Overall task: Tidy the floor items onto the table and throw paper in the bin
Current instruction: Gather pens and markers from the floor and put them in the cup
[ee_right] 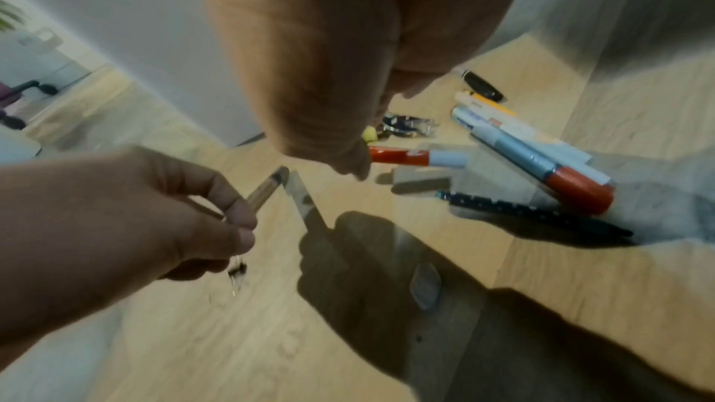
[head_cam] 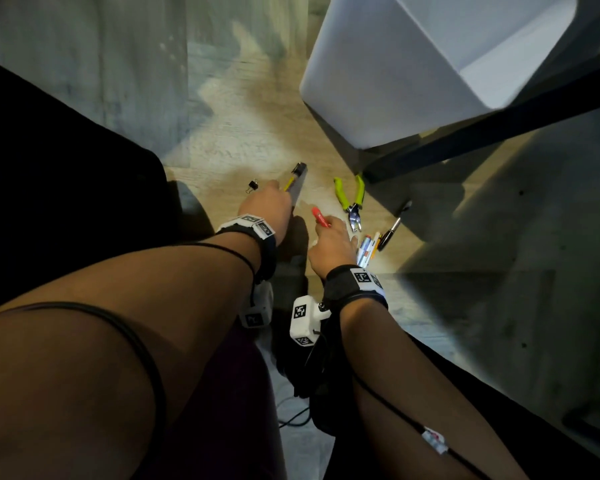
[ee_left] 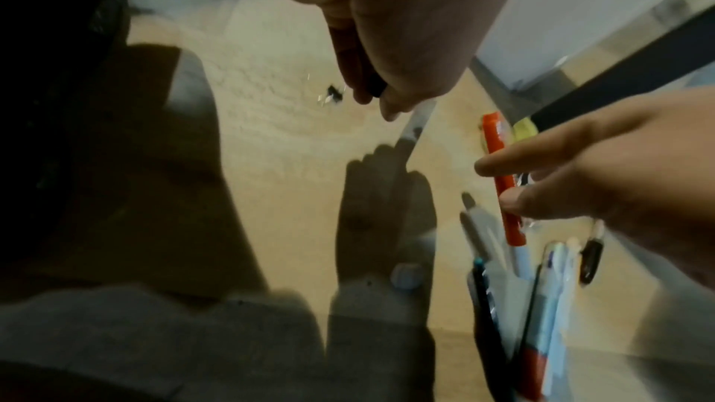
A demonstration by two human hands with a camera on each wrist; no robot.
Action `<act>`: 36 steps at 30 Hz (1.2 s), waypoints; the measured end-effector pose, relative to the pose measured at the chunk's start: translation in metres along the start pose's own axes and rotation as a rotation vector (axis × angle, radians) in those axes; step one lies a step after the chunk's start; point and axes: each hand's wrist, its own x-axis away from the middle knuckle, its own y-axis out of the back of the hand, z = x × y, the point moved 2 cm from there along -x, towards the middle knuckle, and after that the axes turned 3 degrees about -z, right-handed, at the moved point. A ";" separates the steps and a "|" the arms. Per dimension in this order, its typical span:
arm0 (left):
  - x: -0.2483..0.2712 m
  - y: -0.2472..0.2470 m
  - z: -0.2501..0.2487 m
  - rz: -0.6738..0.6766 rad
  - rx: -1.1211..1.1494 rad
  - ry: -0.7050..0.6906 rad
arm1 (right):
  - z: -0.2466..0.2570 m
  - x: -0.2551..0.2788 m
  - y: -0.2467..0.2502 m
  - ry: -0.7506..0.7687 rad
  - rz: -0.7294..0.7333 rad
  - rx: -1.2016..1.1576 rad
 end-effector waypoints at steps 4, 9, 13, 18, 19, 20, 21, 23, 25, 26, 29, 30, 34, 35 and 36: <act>0.014 0.037 0.001 -0.089 0.107 -0.021 | 0.001 0.013 0.038 0.052 -0.232 -0.262; 0.045 0.098 -0.001 -0.146 0.192 0.001 | 0.023 0.051 0.112 0.067 -0.517 -0.561; 0.069 0.163 0.001 -0.178 0.217 -0.080 | 0.055 0.093 0.161 0.104 -0.610 -0.634; 0.122 0.249 0.009 -0.212 0.199 -0.272 | 0.096 0.157 0.224 0.176 -0.607 -0.733; 0.138 0.267 0.008 -0.215 0.170 -0.320 | 0.103 0.174 0.238 0.203 -0.628 -0.740; 0.154 0.286 0.005 -0.220 0.146 -0.370 | 0.110 0.194 0.252 0.236 -0.652 -0.744; 0.171 0.305 0.004 -0.223 0.119 -0.415 | 0.115 0.213 0.264 0.278 -0.683 -0.740; 0.210 0.343 0.004 -0.246 0.061 -0.503 | 0.128 0.253 0.288 0.410 -0.741 -0.726; 0.251 0.377 0.001 -0.274 -0.001 -0.589 | 0.137 0.292 0.307 0.538 -0.760 -0.708; 0.273 0.395 0.000 -0.289 -0.046 -0.619 | 0.141 0.311 0.318 0.591 -0.770 -0.694; 0.329 0.447 -0.005 -0.286 -0.065 -0.700 | 0.149 0.367 0.351 0.728 -0.878 -0.635; 0.345 0.466 -0.006 -0.265 -0.023 -0.732 | 0.152 0.385 0.363 0.765 -0.927 -0.644; 0.401 0.536 -0.014 -0.283 0.108 -0.843 | 0.153 0.448 0.405 0.869 -1.109 -0.766; 0.413 0.554 -0.020 -0.303 0.138 -0.874 | 0.151 0.462 0.416 0.894 -1.150 -0.794; 0.423 0.570 -0.027 -0.331 0.180 -0.911 | 0.148 0.474 0.426 0.913 -1.186 -0.811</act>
